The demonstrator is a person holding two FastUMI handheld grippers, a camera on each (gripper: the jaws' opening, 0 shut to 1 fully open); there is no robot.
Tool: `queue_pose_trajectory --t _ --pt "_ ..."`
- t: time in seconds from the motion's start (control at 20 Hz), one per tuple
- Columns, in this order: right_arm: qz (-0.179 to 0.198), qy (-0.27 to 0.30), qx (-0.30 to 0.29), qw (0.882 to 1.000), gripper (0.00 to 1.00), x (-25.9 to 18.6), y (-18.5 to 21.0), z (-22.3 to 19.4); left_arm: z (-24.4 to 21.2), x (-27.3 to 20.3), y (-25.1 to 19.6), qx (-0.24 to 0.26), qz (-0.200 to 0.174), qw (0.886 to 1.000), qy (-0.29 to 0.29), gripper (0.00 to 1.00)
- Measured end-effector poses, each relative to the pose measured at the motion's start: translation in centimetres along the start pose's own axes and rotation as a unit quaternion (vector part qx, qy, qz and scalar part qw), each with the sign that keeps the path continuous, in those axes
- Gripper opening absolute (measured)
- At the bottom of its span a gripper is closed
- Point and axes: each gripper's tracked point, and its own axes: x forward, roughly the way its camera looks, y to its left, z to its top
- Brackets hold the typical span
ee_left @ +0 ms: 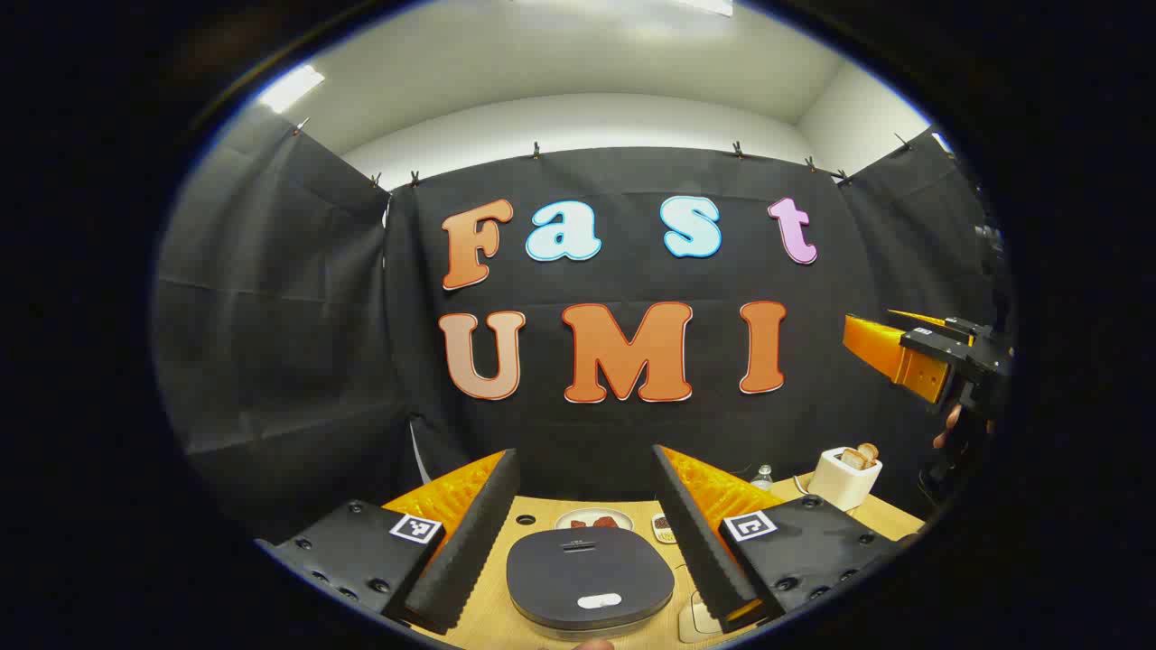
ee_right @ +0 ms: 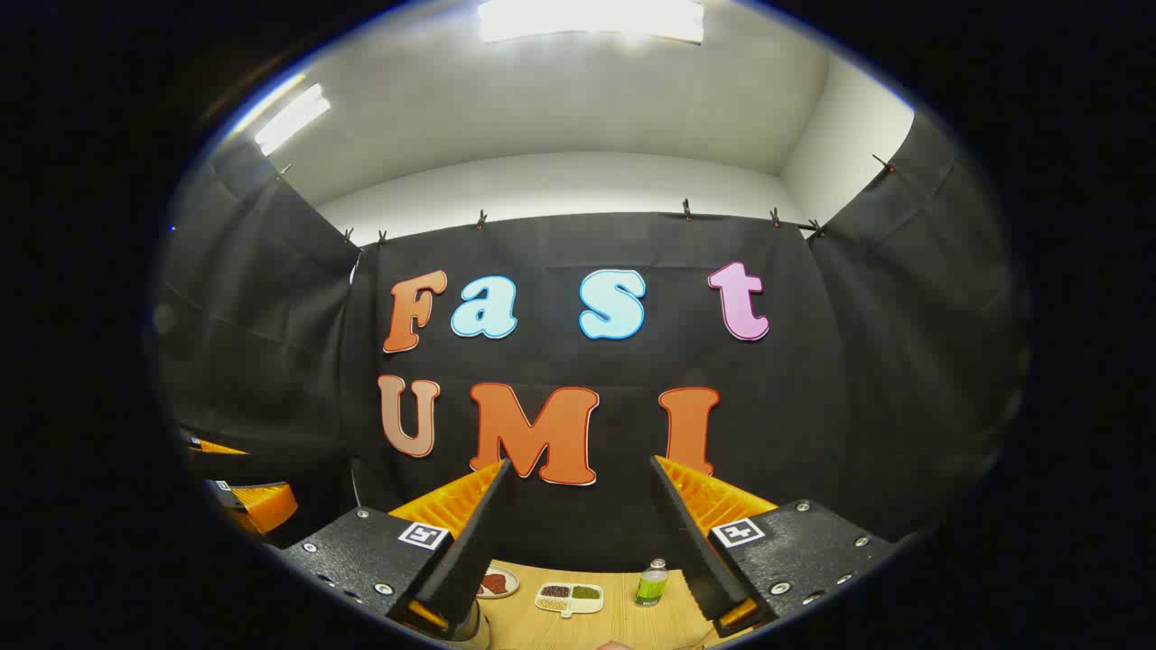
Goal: Close the left gripper, press the button to open the rice cooker; take a wooden spoon from the chopstick holder with the right hand, scoop a spoonful of rice and pour it into the rice cooker, then put the wooden spoon back into the chopstick holder.
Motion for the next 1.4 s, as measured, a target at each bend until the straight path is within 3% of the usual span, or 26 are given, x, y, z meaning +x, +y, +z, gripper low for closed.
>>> queue_pose_trajectory --t 0.2,0.25,0.8,1.4 --pt "-0.002 0.004 -0.005 1.0 0.9 0.6 0.1 -0.4 -0.1 0.4 0.3 -0.002 0.005 1.0 -0.001 0.98" --pt "-0.002 0.005 -0.006 1.0 0.9 0.6 0.1 -0.5 -0.2 0.5 0.3 -0.003 0.005 1.0 -0.001 0.94" --pt "-0.011 0.012 0.003 1.0 0.9 1.3 0.5 -0.5 0.5 0.9 0.7 -0.004 0.0 1.0 -0.011 0.98" --pt "-0.015 0.028 0.002 1.0 0.94 1.5 1.1 -1.3 -0.5 1.7 1.3 -0.003 0.004 1.0 -0.001 0.94"
